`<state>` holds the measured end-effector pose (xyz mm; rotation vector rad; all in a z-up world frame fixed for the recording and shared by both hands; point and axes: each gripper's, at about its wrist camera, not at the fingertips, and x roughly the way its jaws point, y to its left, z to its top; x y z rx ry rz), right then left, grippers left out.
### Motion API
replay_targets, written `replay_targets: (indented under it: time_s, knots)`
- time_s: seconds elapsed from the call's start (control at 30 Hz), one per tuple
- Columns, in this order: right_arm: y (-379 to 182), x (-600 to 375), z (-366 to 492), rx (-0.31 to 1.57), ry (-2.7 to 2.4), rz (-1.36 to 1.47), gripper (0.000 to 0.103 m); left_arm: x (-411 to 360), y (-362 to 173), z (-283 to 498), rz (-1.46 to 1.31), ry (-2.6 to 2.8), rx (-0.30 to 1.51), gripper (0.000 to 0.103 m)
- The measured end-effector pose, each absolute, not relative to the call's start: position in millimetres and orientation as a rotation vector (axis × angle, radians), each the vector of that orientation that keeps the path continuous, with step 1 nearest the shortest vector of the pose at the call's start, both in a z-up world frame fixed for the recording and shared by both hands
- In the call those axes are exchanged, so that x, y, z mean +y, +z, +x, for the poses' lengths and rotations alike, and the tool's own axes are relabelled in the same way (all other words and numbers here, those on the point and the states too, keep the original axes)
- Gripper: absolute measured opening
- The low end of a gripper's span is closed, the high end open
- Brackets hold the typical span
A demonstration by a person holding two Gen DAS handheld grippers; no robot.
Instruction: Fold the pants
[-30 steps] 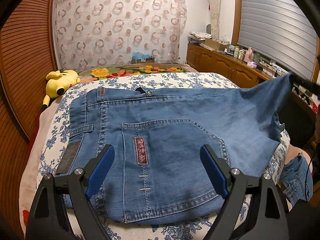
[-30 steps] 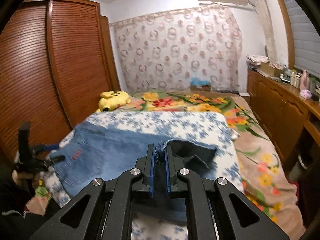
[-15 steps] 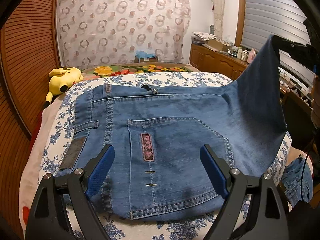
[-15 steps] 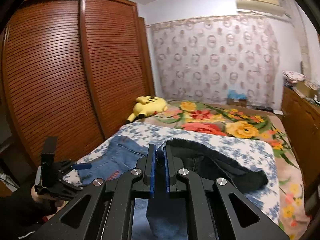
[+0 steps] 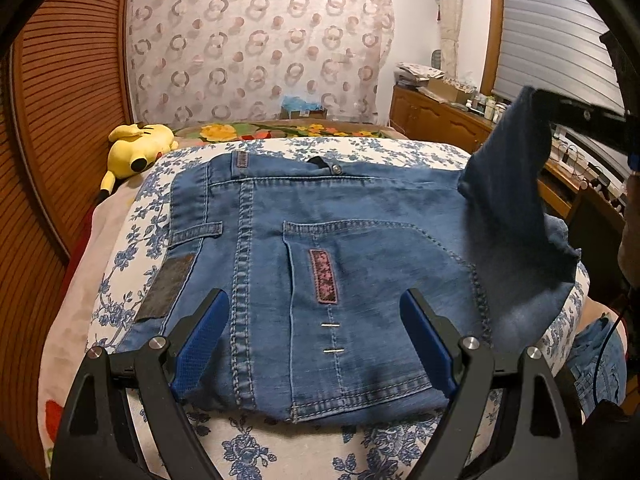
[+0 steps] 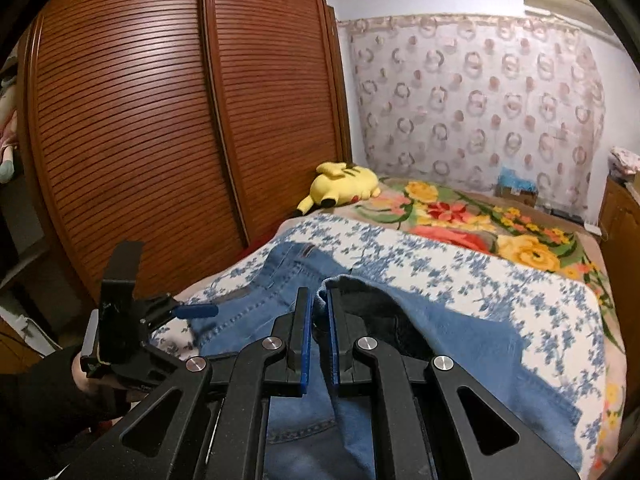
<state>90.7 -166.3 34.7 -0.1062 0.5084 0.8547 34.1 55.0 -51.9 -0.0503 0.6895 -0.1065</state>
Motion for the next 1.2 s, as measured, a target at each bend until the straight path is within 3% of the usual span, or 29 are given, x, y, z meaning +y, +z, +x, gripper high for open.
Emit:
replay_targets:
  time_s: [0.27, 0.33, 0.4, 0.47, 0.7, 1.03, 1.2]
  knots:
    - [35.3, -153.6, 90.5, 0.540, 0.855, -0.139, 0.008, 58.6, -55.1, 34.5, -0.059, -0.109, 0.698, 0.088]
    - [37.2, -153.1, 91.2, 0.540, 0.857, -0.153, 0.018, 59.2, -54.1, 35.8, -0.059, -0.112, 0.696, 0.088]
    - [39.3, -152.3, 88.9, 0.534, 0.854, -0.171, 0.045, 58.1, -52.7, 35.8, -0.058, -0.115, 0.691, 0.088]
    - [41.9, -155.3, 86.0, 0.517, 0.845, -0.172, 0.050, 56.4, -50.7, 36.3, -0.056, -0.118, 0.686, 0.088]
    - [38.9, -188.1, 83.3, 0.502, 0.765, -0.140, 0.051, 49.0, -48.6, 39.4, -0.052, -0.144, 0.685, 0.088]
    - [2.2, -206.1, 101.9, 0.640, 0.619, -0.117, 0.051, 24.5, -36.8, 66.8, -0.047, -0.228, 0.667, 0.087]
    - [-4.6, -201.6, 118.1, 0.704, 0.596, -0.090, 0.051, 9.6, -40.2, 84.1, -0.033, -0.270, 0.698, 0.072]
